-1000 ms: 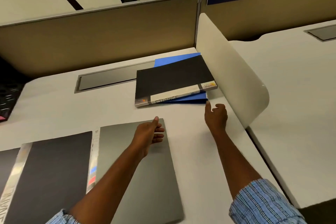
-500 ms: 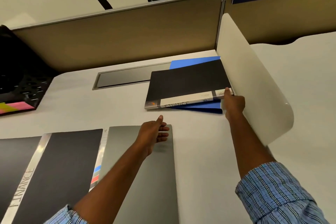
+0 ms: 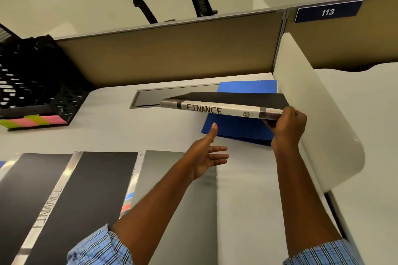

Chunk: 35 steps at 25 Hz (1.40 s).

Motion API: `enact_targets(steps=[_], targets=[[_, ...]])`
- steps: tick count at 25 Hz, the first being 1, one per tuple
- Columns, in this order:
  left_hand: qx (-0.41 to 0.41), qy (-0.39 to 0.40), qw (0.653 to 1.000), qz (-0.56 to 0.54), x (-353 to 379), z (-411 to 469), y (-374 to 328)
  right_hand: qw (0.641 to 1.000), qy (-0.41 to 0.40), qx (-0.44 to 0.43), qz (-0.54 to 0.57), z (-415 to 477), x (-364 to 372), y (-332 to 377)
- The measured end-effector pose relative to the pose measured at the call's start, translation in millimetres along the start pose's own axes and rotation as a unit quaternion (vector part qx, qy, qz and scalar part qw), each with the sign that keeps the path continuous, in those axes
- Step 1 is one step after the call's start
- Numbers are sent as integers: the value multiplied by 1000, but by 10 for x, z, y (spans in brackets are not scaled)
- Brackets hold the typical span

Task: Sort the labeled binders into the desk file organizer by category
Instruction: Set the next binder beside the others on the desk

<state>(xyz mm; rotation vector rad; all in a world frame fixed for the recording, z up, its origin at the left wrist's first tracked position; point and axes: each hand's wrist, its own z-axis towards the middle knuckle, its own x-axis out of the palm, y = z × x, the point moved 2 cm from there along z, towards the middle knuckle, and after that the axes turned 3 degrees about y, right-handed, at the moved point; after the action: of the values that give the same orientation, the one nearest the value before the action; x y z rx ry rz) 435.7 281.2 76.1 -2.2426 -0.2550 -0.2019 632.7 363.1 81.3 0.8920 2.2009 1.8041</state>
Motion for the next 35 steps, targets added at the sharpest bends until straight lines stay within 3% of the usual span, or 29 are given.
enact_targets(steps=[5,10,13,20,28,32,35], targets=[[156,7,969,-193,212,-181,-245,996,60,-20,59,-707,11,30],[179,-21,934,-310,86,-372,-203,992,123,-5,31,-985,50,-147],[182,-26,932,-311,-96,-497,-144,985,169,11,5,-1104,110,-246],[199,-49,946,-252,-977,-762,-2,957,216,47,-189,-1300,313,-408],[185,24,969,-164,-2177,-1115,71,937,126,-3,-327,-2150,824,-730],[182,55,973,-128,-2752,-1320,0,897,74,-50,-432,-2590,1088,-924],[188,72,975,-97,-3045,-1482,-83,878,35,-34,-477,-2876,1145,-1087]])
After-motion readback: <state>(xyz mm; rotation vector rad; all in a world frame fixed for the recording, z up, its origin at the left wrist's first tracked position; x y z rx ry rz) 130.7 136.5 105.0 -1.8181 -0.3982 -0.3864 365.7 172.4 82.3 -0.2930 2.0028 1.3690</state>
